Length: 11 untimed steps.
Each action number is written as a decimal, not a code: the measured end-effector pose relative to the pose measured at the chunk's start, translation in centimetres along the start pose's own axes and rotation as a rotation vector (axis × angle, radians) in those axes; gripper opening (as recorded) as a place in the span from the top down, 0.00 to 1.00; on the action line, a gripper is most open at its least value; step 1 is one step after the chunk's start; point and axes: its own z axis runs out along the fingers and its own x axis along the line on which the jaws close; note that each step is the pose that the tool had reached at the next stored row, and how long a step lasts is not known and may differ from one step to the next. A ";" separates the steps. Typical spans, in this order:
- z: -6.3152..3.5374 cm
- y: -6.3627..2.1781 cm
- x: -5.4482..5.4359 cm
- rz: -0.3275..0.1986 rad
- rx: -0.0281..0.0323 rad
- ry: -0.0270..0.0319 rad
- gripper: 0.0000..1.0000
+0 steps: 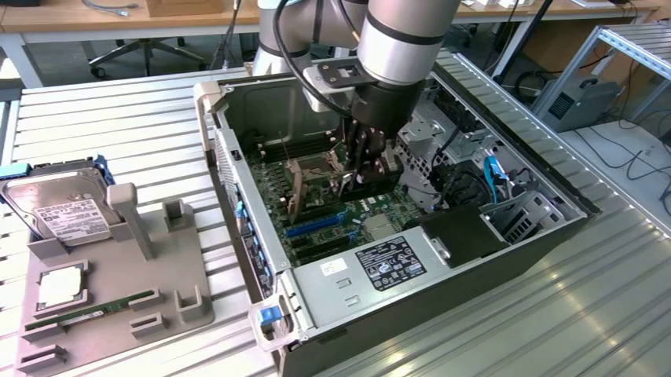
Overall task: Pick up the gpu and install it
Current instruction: 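Insert the gpu into the slot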
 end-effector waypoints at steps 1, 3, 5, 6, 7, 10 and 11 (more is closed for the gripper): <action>0.01 0.00 0.0 0.000 0.0000 0.0000 0.73; 0.04 0.00 0.0 0.000 0.0001 -0.0001 0.73; 0.06 0.00 0.1 0.000 0.0001 -0.0001 0.73; 0.08 0.00 0.1 0.000 0.0001 -0.0001 0.73; 0.09 0.00 0.1 0.000 0.0001 -0.0001 0.73; 0.12 0.00 0.2 0.000 0.0000 0.0000 0.73; 0.14 -0.01 0.2 0.000 0.0000 0.0000 0.73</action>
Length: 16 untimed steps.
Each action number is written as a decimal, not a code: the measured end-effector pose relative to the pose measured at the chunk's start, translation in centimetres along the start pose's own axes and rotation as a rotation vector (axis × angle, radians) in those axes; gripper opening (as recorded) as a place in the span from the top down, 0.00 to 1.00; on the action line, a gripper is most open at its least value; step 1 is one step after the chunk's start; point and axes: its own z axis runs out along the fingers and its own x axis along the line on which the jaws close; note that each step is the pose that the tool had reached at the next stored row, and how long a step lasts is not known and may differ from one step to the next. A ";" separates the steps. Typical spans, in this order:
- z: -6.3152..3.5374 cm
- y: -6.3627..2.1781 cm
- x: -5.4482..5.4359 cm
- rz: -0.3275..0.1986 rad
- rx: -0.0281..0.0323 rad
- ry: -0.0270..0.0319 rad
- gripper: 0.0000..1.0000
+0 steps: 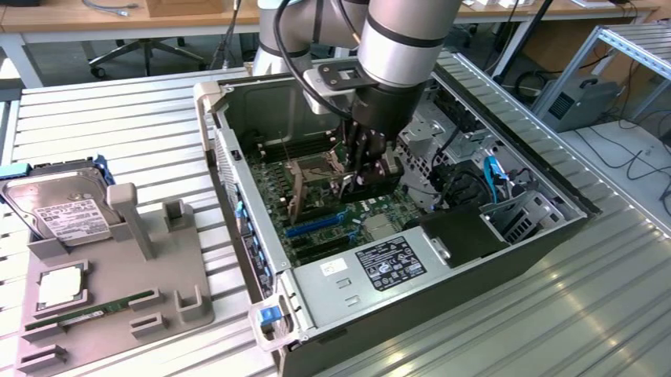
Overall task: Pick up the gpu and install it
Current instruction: 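Insert the gpu into the slot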
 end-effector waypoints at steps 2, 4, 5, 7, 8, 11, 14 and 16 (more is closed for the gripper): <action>0.03 0.00 0.0 0.000 0.0000 0.0000 0.73; 0.08 -0.01 0.1 0.000 0.0000 0.0000 0.73; 0.08 -0.01 0.1 0.000 0.0000 0.0000 0.73; 0.11 -0.01 0.2 0.000 0.0000 0.0000 0.73; 0.12 -0.01 0.2 0.000 0.0000 0.0000 0.73; 0.18 -0.02 0.3 0.000 0.0000 0.0000 0.73; 0.20 -0.02 0.3 0.000 0.0000 -0.0001 0.73; 0.23 -0.02 0.4 0.000 0.0000 -0.0001 0.73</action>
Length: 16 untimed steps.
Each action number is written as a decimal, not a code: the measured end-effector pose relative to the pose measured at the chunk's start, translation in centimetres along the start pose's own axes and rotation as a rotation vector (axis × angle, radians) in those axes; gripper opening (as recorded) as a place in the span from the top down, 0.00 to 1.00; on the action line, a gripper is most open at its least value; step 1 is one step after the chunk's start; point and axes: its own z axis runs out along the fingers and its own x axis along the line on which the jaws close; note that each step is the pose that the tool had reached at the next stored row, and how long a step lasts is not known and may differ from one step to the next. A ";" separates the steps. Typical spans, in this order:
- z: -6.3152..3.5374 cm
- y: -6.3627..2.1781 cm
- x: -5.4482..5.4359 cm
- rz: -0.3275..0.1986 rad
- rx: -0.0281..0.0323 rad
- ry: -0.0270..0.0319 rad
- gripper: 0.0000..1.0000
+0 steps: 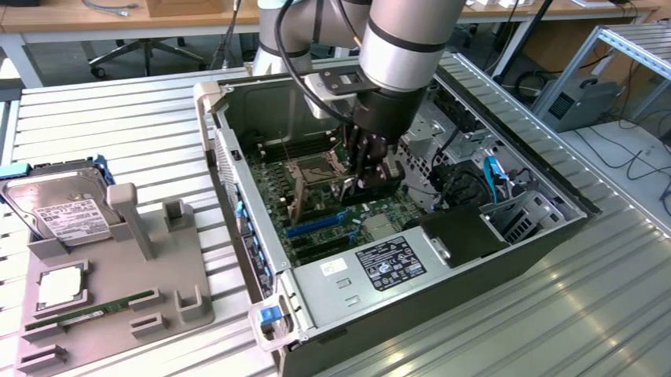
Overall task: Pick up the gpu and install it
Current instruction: 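Insert the gpu into the slot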
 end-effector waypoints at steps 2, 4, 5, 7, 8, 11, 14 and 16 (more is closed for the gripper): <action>0.02 0.00 0.0 0.000 0.0000 0.0000 0.73; 0.03 0.00 0.1 0.000 0.0000 0.0001 0.73; 0.07 0.00 0.1 0.000 0.0000 0.0000 0.73; 0.20 0.00 0.3 0.000 0.0000 0.0000 0.73; 0.25 0.00 0.4 0.000 0.0000 0.0000 0.73; 0.41 0.01 0.6 0.000 0.0000 0.0001 0.73; 0.54 0.01 0.8 0.000 0.0000 0.0001 0.73; 0.68 0.20 0.9 0.000 0.0000 0.0001 0.73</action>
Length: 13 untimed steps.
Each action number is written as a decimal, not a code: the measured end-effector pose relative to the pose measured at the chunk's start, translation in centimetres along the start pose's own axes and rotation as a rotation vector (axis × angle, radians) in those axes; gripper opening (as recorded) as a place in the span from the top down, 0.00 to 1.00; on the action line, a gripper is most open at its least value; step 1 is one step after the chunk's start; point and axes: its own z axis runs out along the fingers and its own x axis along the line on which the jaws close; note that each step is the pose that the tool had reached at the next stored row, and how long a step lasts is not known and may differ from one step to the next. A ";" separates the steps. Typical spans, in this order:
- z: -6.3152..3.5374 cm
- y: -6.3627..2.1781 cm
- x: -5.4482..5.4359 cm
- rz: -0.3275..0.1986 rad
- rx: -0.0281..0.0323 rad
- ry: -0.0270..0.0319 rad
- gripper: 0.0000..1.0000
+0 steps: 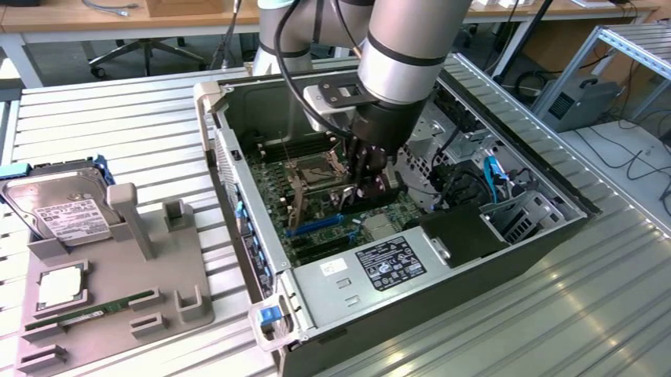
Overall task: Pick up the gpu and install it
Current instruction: 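Insert the gpu into the slot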
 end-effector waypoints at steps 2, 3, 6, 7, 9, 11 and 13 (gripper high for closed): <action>0.19 0.32 0.0 0.000 0.0000 -0.0001 0.73; 0.21 0.32 0.0 0.000 0.0000 0.0000 0.73; 0.86 0.34 0.0 0.000 0.0000 0.0000 0.73; 0.87 0.34 0.0 0.000 0.0000 0.0000 0.73; 0.91 0.34 0.0 0.000 0.0000 0.0000 0.73; 1.14 0.36 0.0 0.000 0.0000 0.0000 0.73; 1.32 0.48 0.0 0.000 0.0000 0.0000 0.73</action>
